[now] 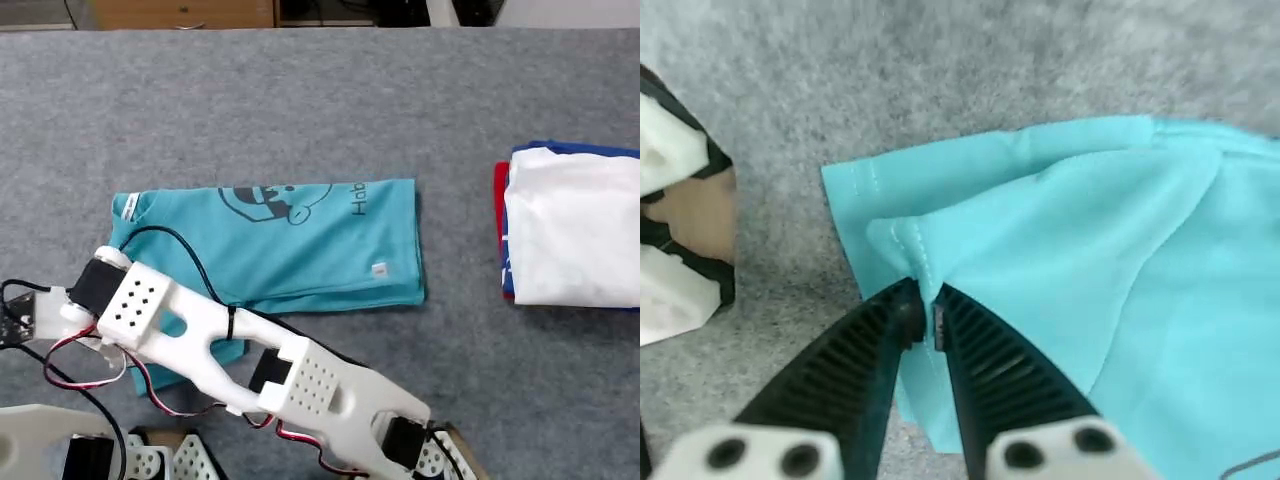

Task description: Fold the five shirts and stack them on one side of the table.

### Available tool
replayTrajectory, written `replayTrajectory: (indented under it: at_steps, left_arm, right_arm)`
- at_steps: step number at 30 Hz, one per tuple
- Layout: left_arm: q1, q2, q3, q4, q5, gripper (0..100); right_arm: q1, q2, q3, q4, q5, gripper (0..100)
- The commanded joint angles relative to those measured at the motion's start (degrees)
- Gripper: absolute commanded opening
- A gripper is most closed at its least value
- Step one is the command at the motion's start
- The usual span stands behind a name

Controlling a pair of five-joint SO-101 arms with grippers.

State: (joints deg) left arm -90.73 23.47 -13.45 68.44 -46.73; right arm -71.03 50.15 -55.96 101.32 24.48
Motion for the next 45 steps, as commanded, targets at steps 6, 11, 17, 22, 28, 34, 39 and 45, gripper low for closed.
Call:
replayTrajectory:
  at_steps: [6, 11, 17, 22, 28, 34, 39, 45]
  left_arm:
    - [-0.35, -0.40, -1.58, -0.70, -0.53, 2]
    - [-0.35, -0.40, -1.58, -0.70, -0.53, 2]
    - [-0.35, -0.40, -1.76, -0.70, -0.53, 2]
    - [0.18, -0.84, -2.02, -0.62, -0.53, 2]
    - [1.32, -0.92, -2.20, -0.62, -0.26, 2]
    - [2.37, -5.23, -2.11, 2.99, -0.18, 2]
    - [3.87, -7.43, -1.67, 5.36, -0.18, 2]
    - [2.55, -7.69, -1.67, 5.36, 1.49, 2]
  right_arm:
    - [-1.27, -3.21, -1.45, 0.79, 0.00, 0.4]
    - [-1.10, -2.77, 2.07, 1.05, -0.44, 5.5]
    - [-0.92, -7.78, 5.05, 1.05, -2.81, 18.8]
    - [1.19, -12.09, 4.97, 0.88, -3.25, 16.5]
    - [12.88, -15.43, 4.97, -2.46, -2.81, 6.3]
    - [20.53, -15.34, 5.32, -19.16, -2.90, 0.8]
    - [18.59, -10.59, 4.97, -34.55, -2.90, 0.9]
    - [16.04, -1.98, 4.97, -39.21, -2.73, 1.0]
